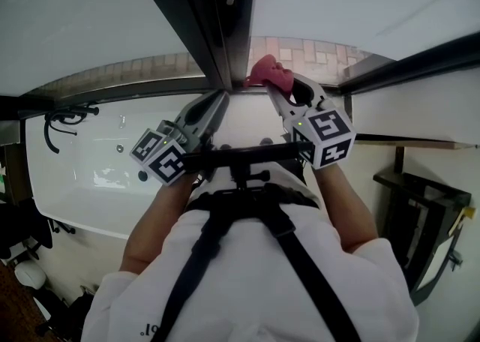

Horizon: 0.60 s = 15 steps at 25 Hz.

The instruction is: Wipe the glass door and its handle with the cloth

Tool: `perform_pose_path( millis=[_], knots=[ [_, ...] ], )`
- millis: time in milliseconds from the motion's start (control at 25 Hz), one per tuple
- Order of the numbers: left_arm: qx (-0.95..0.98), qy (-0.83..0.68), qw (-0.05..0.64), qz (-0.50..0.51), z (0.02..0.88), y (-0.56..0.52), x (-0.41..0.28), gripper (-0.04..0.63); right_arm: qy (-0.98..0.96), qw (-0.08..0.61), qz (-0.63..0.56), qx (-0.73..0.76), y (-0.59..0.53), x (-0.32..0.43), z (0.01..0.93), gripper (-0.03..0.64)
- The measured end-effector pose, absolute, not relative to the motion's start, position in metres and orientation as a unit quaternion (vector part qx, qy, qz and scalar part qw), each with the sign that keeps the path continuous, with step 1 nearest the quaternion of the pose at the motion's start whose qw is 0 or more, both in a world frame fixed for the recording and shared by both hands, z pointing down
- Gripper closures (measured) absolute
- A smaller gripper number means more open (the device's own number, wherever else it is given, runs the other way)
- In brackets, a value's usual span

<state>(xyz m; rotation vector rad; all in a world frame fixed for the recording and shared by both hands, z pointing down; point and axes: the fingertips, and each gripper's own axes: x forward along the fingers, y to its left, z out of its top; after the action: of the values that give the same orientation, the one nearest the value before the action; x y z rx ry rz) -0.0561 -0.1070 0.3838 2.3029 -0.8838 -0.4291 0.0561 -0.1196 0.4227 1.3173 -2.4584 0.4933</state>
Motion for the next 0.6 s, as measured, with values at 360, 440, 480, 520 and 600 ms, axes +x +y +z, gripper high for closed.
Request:
perform_pose_path(
  millis=[360, 440, 480, 520, 600],
  knots=[
    [0.876, -0.324, 0.318, -0.162, 0.3865, -0.1086, -0.0501, 0.595, -0.857, 0.151, 0.173, 0.462, -0.1175, 0.0572, 0.4184, 0.494],
    [0.876, -0.324, 0.318, -0.162, 0.3869, -0.1089, -0.0501, 0.595, -0.857, 0.151, 0.172, 0.462, -0.1172, 0.0570, 0.4173, 0.494],
    [0.876, -0.324, 0.318, -0.162, 0.3869, -0.1090, -0.0501, 0.595, -0.857, 0.151, 0.172, 0.461, -0.1171, 0.0569, 0.4168, 0.494],
    [0.876, -0.324, 0.318, -0.162, 0.3867, -0.1089, -0.0501, 0.595, -0.858, 0.151, 0.171, 0.461, -0.1168, 0.0567, 0.4163, 0.494],
    [0.876, -0.324, 0.317, -0.163, 0.3861, -0.1079, -0.0505, 0.595, -0.859, 0.151, 0.169, 0.460, -0.1156, 0.0555, 0.4150, 0.494]
  ],
)
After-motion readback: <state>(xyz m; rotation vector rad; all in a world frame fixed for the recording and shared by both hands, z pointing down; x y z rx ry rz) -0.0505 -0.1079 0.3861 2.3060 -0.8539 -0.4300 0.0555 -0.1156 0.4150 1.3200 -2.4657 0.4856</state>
